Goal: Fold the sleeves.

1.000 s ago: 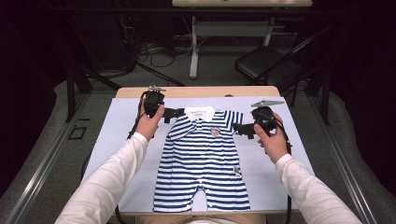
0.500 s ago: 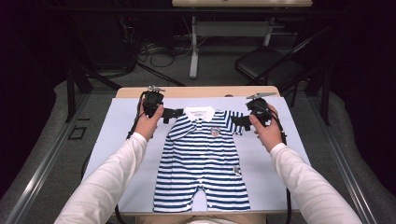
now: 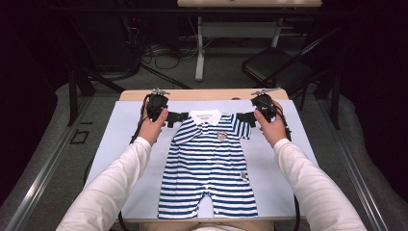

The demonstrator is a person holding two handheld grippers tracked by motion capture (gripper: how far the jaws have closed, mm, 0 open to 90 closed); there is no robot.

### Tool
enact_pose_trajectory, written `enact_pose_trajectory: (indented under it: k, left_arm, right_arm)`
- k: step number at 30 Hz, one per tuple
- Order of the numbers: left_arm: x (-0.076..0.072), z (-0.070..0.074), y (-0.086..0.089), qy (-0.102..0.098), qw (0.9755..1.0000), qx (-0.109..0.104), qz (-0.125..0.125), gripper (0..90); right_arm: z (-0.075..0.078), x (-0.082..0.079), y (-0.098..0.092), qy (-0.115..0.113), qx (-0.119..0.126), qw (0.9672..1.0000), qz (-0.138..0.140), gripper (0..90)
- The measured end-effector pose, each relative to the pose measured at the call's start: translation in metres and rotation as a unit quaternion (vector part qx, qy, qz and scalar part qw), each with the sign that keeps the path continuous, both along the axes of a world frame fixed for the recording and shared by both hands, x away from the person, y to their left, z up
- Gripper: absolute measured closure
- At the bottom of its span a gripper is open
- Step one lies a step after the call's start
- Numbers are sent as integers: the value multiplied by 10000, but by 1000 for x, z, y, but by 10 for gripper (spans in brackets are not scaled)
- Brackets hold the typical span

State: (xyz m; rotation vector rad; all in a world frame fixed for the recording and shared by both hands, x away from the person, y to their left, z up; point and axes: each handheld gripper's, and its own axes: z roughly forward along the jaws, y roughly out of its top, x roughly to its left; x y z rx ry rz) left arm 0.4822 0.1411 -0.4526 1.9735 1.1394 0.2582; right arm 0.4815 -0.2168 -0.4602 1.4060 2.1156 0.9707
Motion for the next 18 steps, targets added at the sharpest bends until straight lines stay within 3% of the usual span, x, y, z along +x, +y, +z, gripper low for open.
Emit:
enact_pose_trajectory:
  k: [18]
  left_arm:
    - [0, -3, 0, 23, 10000, 72, -57, 5]
  right_arm:
    - [-8, 31, 6, 179, -165, 9992, -303, 20]
